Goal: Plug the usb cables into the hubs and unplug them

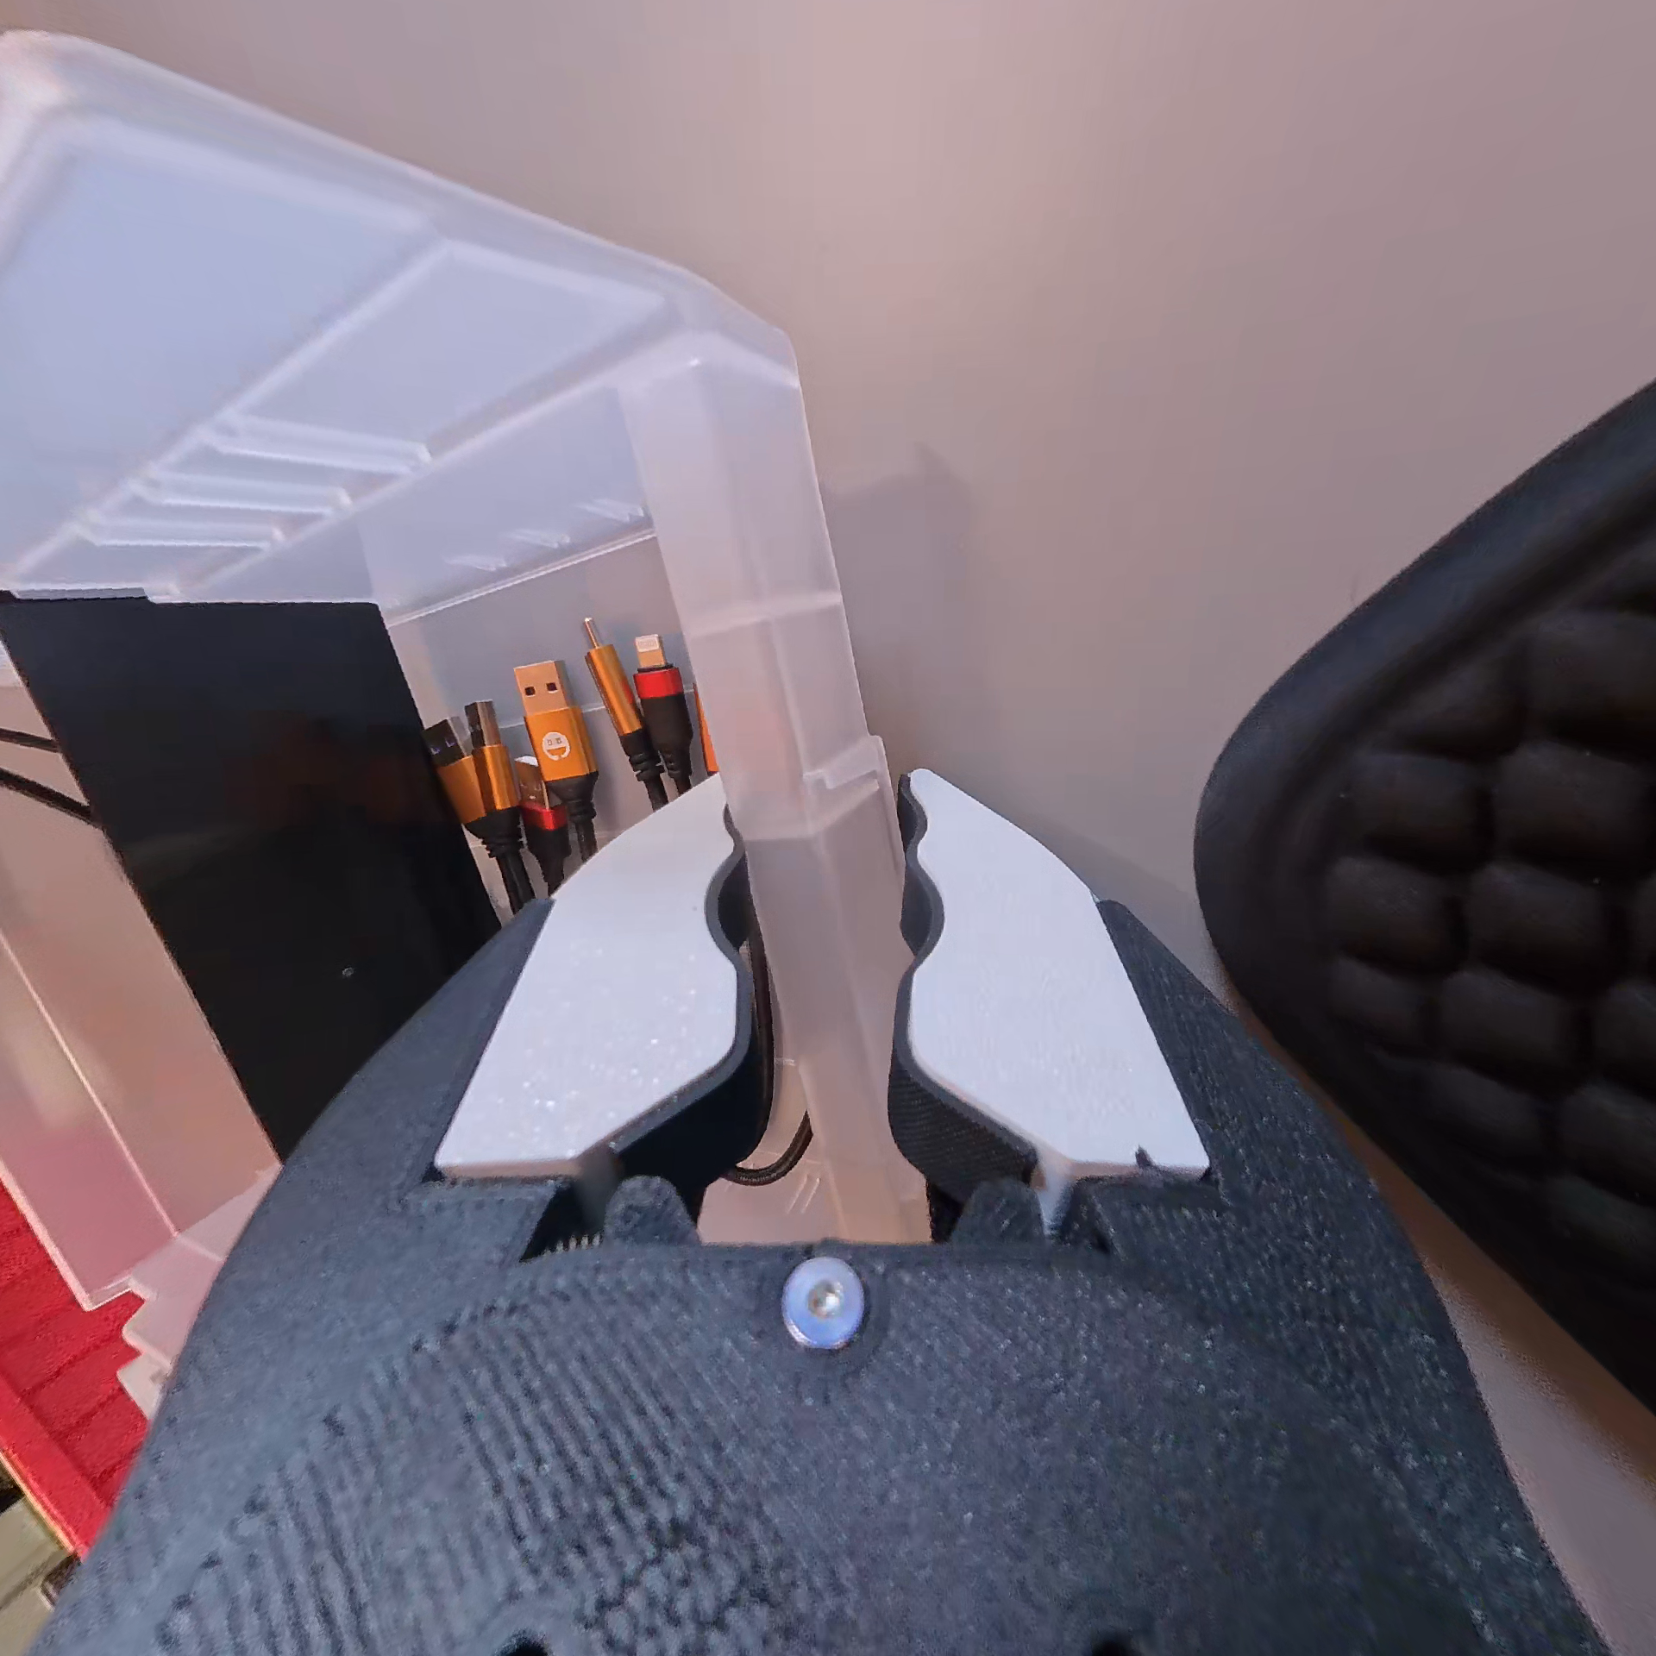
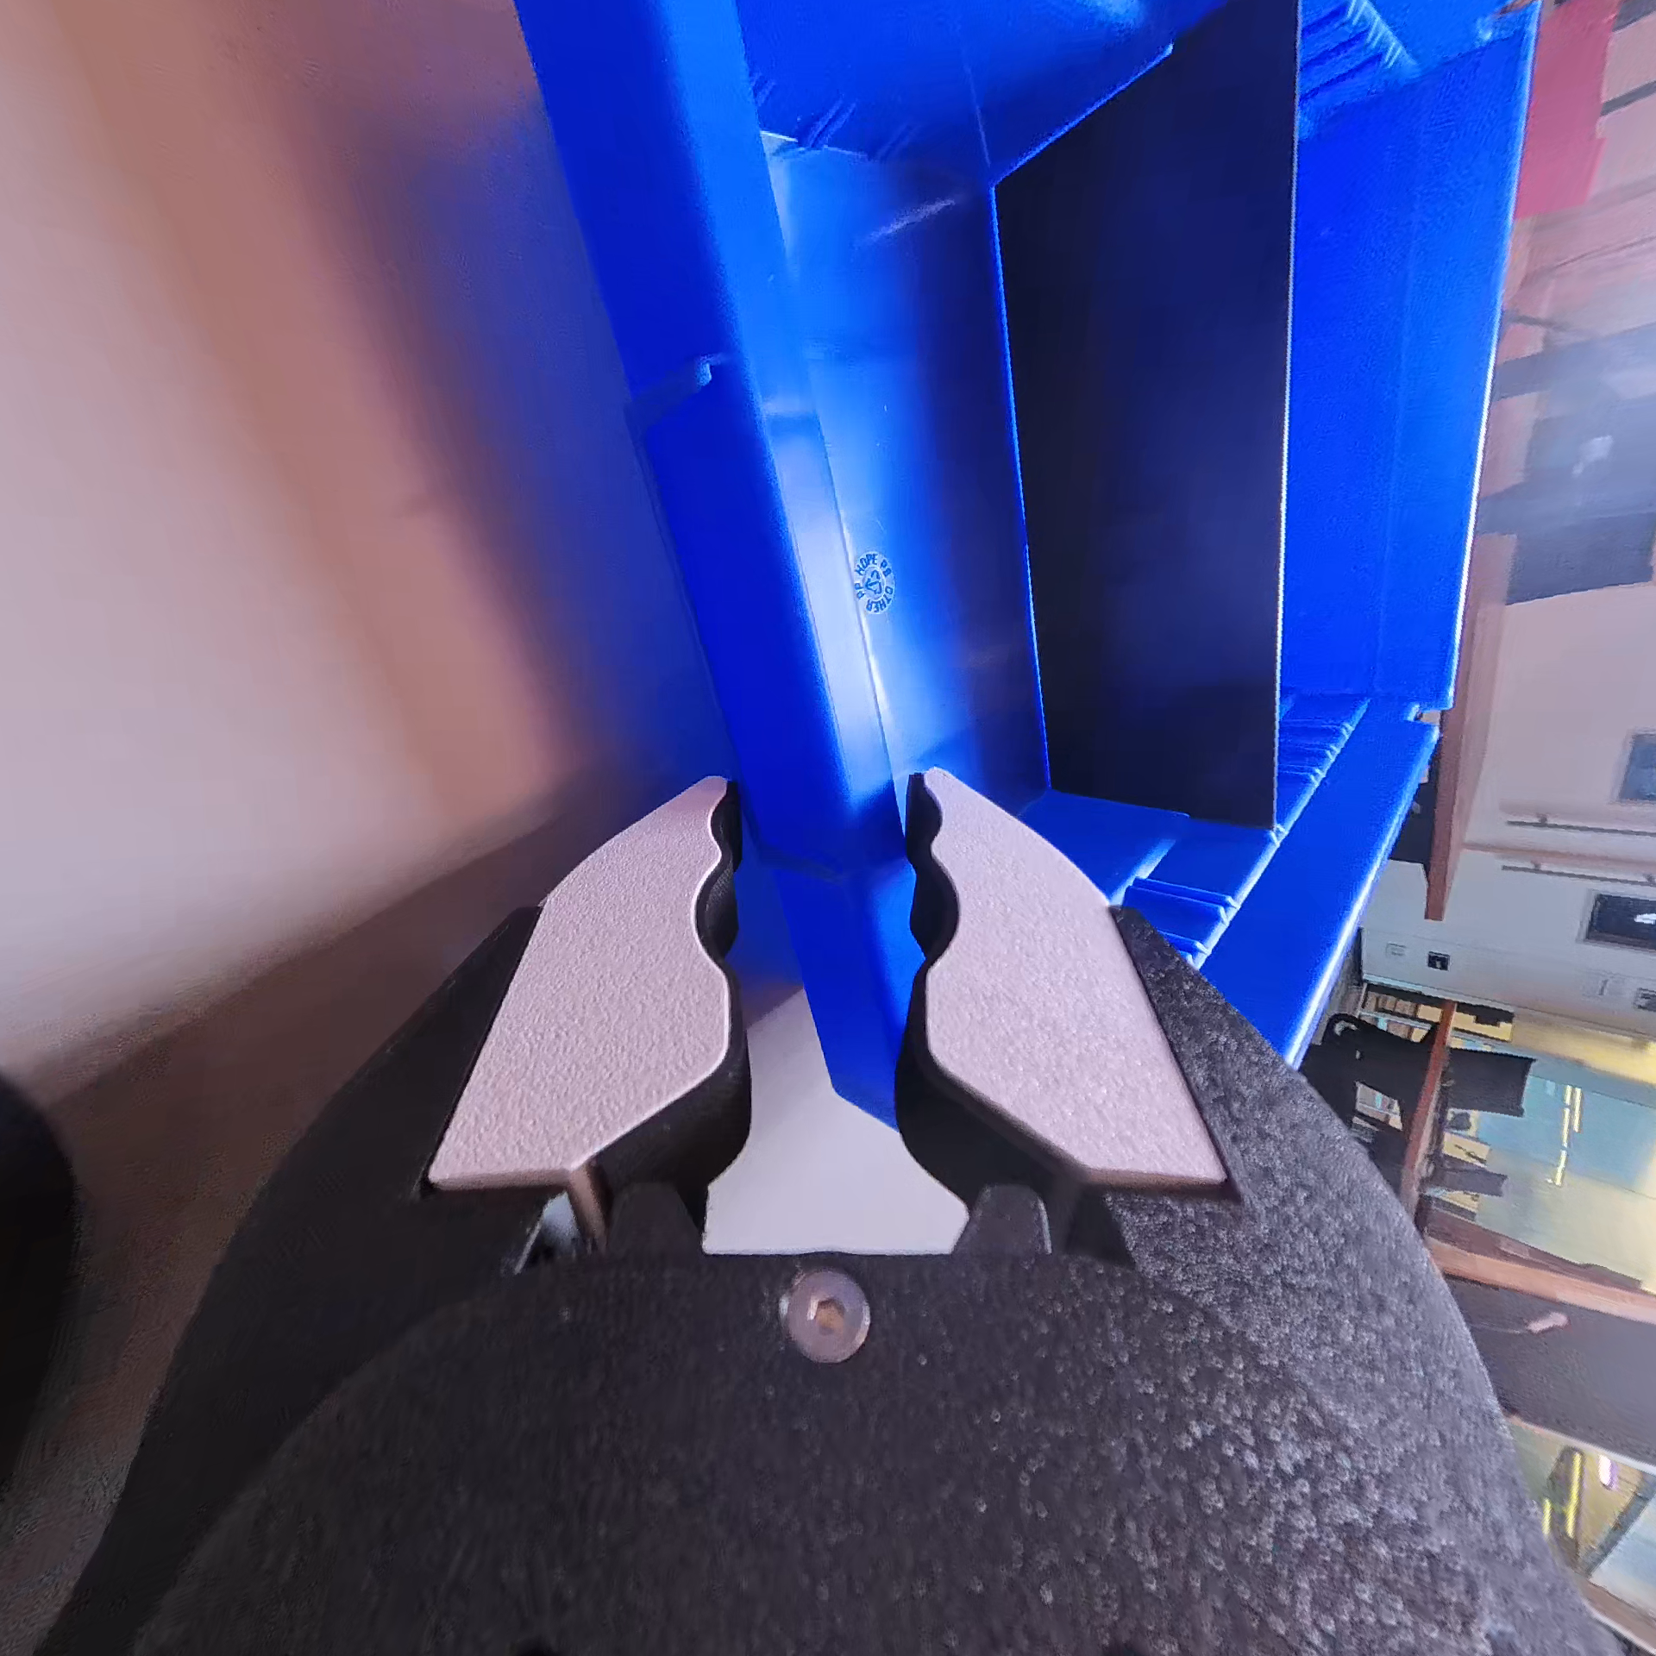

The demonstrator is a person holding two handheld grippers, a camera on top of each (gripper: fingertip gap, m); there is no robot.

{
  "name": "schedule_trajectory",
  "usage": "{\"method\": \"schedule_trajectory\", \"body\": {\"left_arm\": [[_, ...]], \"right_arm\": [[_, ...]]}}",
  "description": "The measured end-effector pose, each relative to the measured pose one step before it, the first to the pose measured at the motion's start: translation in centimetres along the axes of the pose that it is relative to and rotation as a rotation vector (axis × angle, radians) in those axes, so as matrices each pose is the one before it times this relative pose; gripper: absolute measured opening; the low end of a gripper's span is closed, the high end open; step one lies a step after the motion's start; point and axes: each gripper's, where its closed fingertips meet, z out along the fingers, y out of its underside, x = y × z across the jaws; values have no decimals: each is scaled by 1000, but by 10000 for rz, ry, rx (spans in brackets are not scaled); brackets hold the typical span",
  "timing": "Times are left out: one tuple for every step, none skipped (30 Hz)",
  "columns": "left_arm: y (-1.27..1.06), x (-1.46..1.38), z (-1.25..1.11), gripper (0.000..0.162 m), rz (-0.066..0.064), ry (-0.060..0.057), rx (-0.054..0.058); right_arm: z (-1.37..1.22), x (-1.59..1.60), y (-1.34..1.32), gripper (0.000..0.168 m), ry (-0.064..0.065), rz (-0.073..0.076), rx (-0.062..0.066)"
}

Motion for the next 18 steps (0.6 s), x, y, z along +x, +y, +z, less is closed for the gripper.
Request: {"method": "schedule_trajectory", "body": {"left_arm": [[-208,-184,139,30,50,35,54],[-222,-212,155,30,73,18,44],[-264,-232,161,30,86,10,38],[-298,-220,170,30,75,13,42],[-318,-236,179,30,81,13,40],[-312,-243,184,30,53,8,32],[-288,-261,189,30,76,-6,20],[-269,-263,187,30,90,0,23],[-220,-300,183,30,88,16,46],[-148,-303,183,30,81,38,64],[-94,-346,189,30,89,17,64],[0,-372,186,30,105,-18,34],[17,-384,176,30,117,-33,34],[46,-374,153,30,127,-42,50],[85,-410,157,30,69,-94,60],[103,-417,135,30,-16,-136,76],[95,-328,98,30,-84,-139,149],[-11,-161,26,30,-215,-66,277]], "right_arm": [[365,354,25,36,8,-6,-2],[358,349,41,36,0,9,-26],[354,336,21,36,4,-1,-21],[331,313,-11,36,11,-6,-14],[304,294,-18,36,16,-10,-12],[281,254,-26,36,17,-8,-13],[243,215,-40,36,12,-2,-6],[197,167,-24,36,13,11,5],[133,133,-26,36,21,26,19],[99,95,-28,36,29,46,35],[64,62,-15,36,34,79,50],[36,55,-14,36,49,81,54],[33,46,-3,36,68,55,45],[-11,44,17,37,72,63,35],[-40,18,2,37,67,105,42],[-159,14,-115,38,47,171,116],[-308,-8,-343,38,-3,308,250],[-465,-24,-590,39,-53,472,368]]}}
